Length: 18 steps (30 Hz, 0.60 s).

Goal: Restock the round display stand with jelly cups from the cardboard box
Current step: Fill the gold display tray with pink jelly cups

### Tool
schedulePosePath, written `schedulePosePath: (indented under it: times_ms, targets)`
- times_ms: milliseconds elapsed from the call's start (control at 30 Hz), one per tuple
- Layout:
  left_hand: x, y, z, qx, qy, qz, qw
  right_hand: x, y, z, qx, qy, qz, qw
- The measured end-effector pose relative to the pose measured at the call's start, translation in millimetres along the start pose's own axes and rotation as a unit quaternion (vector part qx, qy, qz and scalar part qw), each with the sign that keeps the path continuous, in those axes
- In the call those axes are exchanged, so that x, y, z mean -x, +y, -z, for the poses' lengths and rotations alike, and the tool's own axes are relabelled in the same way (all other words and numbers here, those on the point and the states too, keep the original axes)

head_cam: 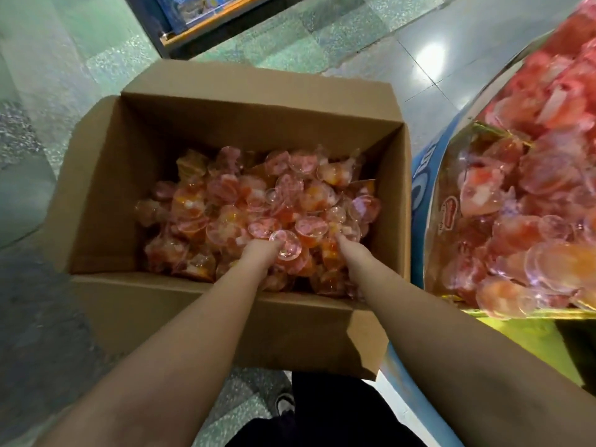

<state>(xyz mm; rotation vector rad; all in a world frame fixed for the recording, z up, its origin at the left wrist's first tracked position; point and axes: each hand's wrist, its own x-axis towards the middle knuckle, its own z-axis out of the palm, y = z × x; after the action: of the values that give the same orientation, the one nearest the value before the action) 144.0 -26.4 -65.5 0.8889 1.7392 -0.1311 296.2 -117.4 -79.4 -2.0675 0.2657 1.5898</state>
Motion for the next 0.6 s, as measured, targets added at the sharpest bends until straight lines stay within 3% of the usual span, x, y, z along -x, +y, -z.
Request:
schedulePosePath:
  times_ms: [167,400,600]
  targets:
    - [-13,-2,-6,-0.032,-0.011,0.005,0.999,-2,-3,1,-0.008,-0.011,-0.015,1.0]
    - [-15,-10,-11,0.08,-0.018,-0.001,0.997,0,10,3,0.009,-0.02,0.012,1.0]
    - [37,-16,14,0.146,-0.059,-0.086,0.984,35,30,17,-0.002,-0.056,0.082,0.995]
